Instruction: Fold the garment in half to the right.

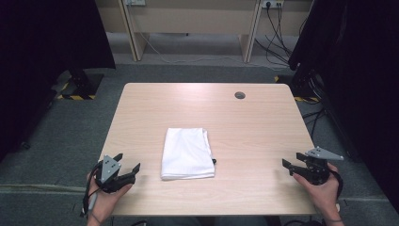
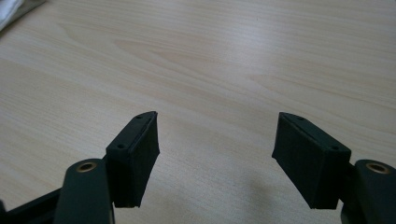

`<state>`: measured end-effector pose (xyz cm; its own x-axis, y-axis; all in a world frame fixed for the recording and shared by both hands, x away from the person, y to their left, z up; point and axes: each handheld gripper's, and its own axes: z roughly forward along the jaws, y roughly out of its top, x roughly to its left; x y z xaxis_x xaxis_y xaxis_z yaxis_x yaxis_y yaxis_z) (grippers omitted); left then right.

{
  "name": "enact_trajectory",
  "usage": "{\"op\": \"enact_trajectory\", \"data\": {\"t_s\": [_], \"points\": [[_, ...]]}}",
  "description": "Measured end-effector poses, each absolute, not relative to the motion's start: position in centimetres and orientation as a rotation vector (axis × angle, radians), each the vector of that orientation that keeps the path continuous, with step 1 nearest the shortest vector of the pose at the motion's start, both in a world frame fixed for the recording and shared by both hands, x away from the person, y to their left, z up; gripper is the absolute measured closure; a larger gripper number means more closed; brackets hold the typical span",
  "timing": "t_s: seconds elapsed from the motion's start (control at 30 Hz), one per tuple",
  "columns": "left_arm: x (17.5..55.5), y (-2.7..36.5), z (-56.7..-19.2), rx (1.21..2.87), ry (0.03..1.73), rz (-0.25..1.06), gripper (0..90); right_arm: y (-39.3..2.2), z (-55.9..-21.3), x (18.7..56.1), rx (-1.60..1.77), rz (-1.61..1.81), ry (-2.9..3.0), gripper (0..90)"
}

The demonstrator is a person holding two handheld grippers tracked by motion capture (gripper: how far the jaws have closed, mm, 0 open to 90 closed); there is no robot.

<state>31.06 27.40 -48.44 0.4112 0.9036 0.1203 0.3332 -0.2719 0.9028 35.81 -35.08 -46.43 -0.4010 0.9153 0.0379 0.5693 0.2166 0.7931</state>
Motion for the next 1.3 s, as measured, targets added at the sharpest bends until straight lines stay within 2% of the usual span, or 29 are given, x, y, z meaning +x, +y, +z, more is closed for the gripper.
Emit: {"op": "enact_trajectory", "data": {"t_s": [1.3], "points": [[31.3, 27.2, -48.8, 1.826, 1.073, 0.822, 24.4, -35.3, -47.5, 36.4, 1.403, 1.047, 2.038, 29.6]]}}
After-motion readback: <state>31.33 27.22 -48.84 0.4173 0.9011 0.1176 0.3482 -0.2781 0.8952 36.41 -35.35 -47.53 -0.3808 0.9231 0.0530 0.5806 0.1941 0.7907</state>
